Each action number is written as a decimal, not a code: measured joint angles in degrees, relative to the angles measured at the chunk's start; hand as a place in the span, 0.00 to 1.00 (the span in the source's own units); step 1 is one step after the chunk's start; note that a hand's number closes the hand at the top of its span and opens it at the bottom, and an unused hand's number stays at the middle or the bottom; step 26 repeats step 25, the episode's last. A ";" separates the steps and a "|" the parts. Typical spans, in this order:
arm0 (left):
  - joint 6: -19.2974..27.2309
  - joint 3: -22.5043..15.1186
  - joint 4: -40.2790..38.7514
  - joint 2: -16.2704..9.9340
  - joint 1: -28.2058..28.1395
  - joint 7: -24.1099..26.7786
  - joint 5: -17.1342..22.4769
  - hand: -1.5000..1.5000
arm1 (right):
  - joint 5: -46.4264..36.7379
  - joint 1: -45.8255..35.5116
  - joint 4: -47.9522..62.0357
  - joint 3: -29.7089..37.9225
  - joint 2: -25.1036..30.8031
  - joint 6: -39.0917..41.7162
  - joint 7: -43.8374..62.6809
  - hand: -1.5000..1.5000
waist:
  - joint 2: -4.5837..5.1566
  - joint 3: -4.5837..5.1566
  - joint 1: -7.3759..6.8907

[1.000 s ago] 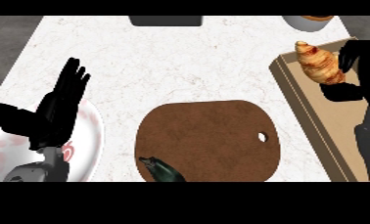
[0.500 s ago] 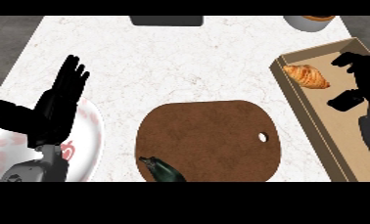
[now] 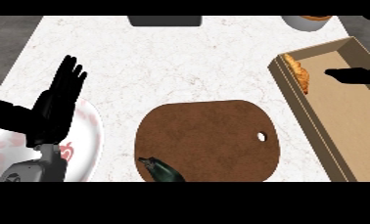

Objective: Pick the croissant from the cutting board and place it in the cardboard box

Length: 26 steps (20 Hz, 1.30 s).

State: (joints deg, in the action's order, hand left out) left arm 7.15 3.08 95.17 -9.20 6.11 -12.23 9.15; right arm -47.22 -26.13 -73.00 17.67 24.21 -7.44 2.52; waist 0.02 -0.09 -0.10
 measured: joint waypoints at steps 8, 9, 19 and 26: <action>-0.11 0.29 0.49 0.01 -1.28 0.17 -0.09 0.50 | 20.46 -0.39 -4.66 11.20 -4.61 3.44 -0.74 0.00 | -0.33 0.03 0.85; 0.27 0.18 0.37 0.21 -0.86 -0.14 -0.33 0.50 | 22.84 -0.63 -5.06 12.61 -4.68 4.07 -0.47 0.00 | -0.31 0.04 0.86; 0.01 -0.57 1.56 1.15 -1.91 0.24 -1.40 0.50 | 40.57 7.11 -7.24 24.66 -1.35 9.46 -5.00 0.00 | -0.12 0.06 0.41; -0.49 0.34 1.60 0.97 -0.74 -1.54 -1.10 0.50 | 46.91 10.53 -2.42 28.00 2.48 12.23 -10.17 0.00 | -0.06 0.09 0.22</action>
